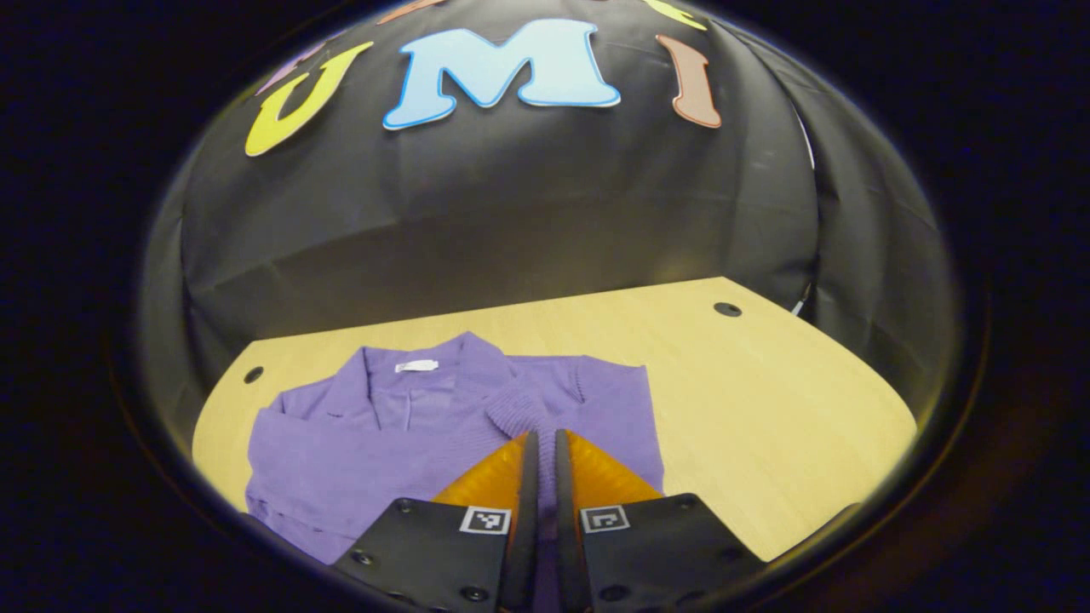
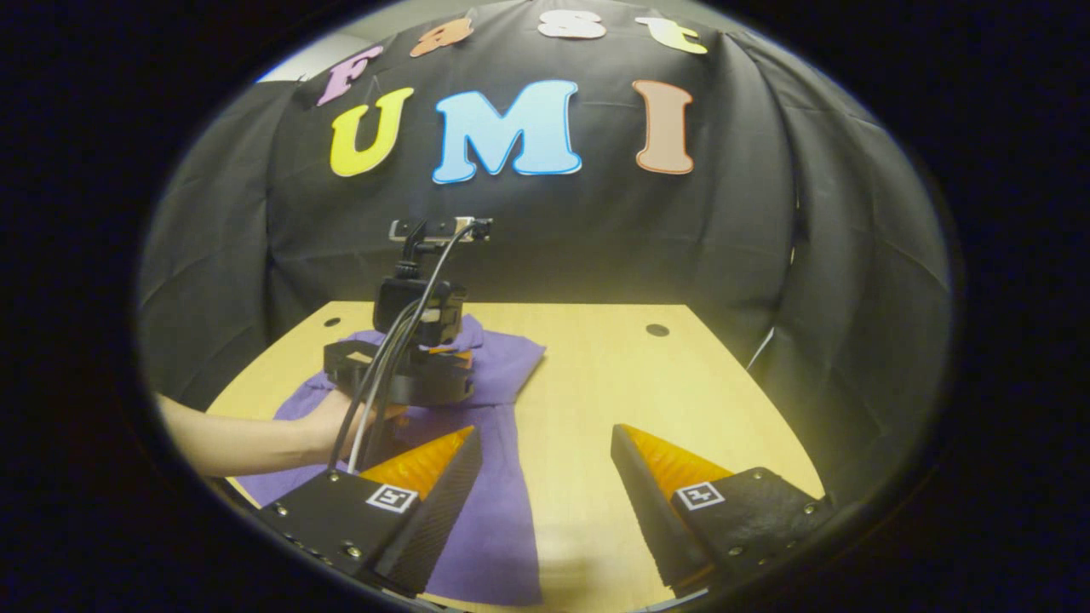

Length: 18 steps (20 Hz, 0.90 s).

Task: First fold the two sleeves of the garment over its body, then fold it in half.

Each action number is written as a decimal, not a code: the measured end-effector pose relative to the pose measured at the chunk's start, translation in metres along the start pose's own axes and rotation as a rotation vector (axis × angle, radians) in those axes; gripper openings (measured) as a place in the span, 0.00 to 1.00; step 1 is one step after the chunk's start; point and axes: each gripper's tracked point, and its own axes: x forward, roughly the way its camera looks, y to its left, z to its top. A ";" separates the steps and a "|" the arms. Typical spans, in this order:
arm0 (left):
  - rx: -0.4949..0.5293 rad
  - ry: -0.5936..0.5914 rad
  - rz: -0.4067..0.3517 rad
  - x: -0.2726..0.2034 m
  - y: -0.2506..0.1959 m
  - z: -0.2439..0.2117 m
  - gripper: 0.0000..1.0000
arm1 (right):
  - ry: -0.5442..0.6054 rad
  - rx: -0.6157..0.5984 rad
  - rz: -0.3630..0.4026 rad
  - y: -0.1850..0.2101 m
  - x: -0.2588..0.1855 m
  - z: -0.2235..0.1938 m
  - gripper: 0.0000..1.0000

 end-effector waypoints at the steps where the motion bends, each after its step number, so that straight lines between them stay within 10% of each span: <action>1: -0.005 0.003 -0.014 0.000 -0.003 -0.002 0.17 | 0.004 -0.004 0.017 0.003 -0.001 -0.002 0.95; 13: -0.020 -0.063 -0.105 -0.087 -0.006 0.010 0.91 | 0.014 -0.006 -0.025 0.019 -0.017 -0.016 0.94; 18: -0.024 -0.103 -0.085 -0.161 0.039 0.000 0.96 | -0.021 -0.011 -0.071 0.032 -0.032 -0.020 0.94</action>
